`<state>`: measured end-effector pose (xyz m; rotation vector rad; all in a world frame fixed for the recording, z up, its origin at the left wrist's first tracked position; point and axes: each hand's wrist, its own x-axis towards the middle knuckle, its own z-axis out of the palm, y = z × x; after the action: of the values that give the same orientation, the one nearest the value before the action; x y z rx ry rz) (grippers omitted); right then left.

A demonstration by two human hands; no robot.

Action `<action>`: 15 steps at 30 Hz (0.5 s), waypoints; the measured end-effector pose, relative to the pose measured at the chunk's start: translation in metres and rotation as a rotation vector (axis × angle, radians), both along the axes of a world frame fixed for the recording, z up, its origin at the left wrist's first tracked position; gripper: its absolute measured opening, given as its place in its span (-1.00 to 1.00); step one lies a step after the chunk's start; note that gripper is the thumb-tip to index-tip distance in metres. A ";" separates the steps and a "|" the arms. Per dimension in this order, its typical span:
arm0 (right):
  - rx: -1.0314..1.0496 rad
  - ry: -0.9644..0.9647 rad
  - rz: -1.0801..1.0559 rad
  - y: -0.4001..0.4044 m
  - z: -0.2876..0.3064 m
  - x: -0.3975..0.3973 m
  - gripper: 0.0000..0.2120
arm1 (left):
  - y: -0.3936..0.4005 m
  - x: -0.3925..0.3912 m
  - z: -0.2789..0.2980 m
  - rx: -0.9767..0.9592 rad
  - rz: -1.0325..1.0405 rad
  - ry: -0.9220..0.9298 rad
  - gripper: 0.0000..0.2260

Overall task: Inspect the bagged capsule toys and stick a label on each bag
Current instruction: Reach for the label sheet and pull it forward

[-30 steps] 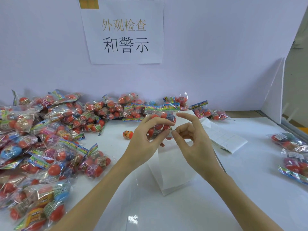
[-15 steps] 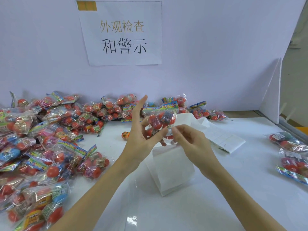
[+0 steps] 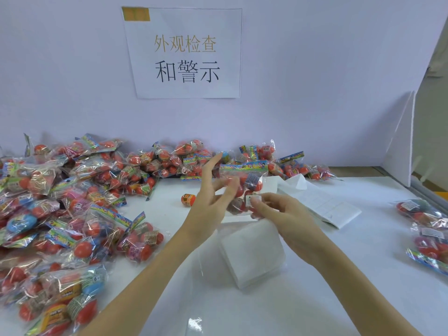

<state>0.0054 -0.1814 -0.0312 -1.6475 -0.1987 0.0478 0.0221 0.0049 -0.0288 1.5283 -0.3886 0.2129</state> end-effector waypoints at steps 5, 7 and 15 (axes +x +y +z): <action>0.914 0.131 0.184 -0.037 0.022 0.006 -0.84 | 0.028 0.023 -0.008 0.303 0.403 -0.026 -0.78; 1.381 0.139 0.500 -0.054 0.027 0.002 -0.71 | 0.047 0.032 -0.018 0.695 0.612 -0.071 -0.75; 1.173 0.237 0.298 -0.044 0.011 0.013 -0.66 | 0.091 0.040 -0.036 1.538 0.783 0.376 -0.50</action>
<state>0.0180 -0.2253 -0.0205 -0.4293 -0.2254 0.2926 0.0618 0.0962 -0.0651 3.1272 0.5579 0.2236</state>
